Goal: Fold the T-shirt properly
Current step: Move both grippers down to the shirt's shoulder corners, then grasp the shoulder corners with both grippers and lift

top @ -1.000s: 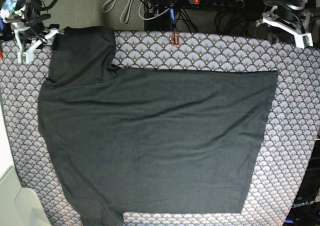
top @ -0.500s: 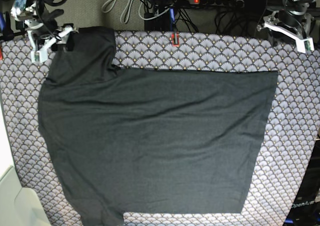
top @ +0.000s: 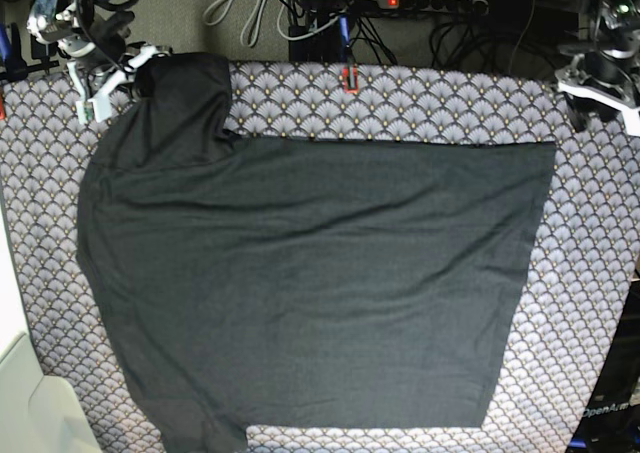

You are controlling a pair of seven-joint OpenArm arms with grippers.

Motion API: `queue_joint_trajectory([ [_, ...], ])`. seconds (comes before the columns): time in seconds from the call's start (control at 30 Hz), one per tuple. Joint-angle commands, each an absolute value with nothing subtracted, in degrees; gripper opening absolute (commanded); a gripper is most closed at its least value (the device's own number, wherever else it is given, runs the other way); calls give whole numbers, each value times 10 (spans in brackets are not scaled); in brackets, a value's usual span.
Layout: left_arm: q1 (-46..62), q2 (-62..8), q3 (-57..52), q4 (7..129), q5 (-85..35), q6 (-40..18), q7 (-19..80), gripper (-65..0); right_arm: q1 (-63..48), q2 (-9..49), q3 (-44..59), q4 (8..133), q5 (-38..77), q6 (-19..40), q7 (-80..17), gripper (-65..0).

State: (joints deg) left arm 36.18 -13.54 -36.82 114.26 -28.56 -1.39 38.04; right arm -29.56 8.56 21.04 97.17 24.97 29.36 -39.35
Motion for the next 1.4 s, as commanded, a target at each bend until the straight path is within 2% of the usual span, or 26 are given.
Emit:
queue_joint_trajectory([
  [0.0, 349, -143, -374, 1150, -289, -29, 368, -366, -305, 86, 208, 969, 241, 304, -431, -650],
  [0.13, 317, -143, -374, 1135, -287, -71, 368, -366, -302, 87, 208, 969, 241, 304, -431, -650],
  [0.43, 232, -148, -374, 992, -287, -76, 368, -359, -300, 87, 209, 969, 240, 304, -431, -650],
  [0.67, 172, -160, -368, 901, -288, -77, 367, -276, -299, 87, 209, 969, 240, 304, -431, -650],
  [1.03, 131, -163, -304, 855, -288, -77, 363, -273, -299, 87, 206, 969, 240, 304, -431, -650],
  [1.37, 131, -159, -291, 834, -288, -77, 361, -274, -299, 87, 206, 969, 240, 304, -431, -650],
])
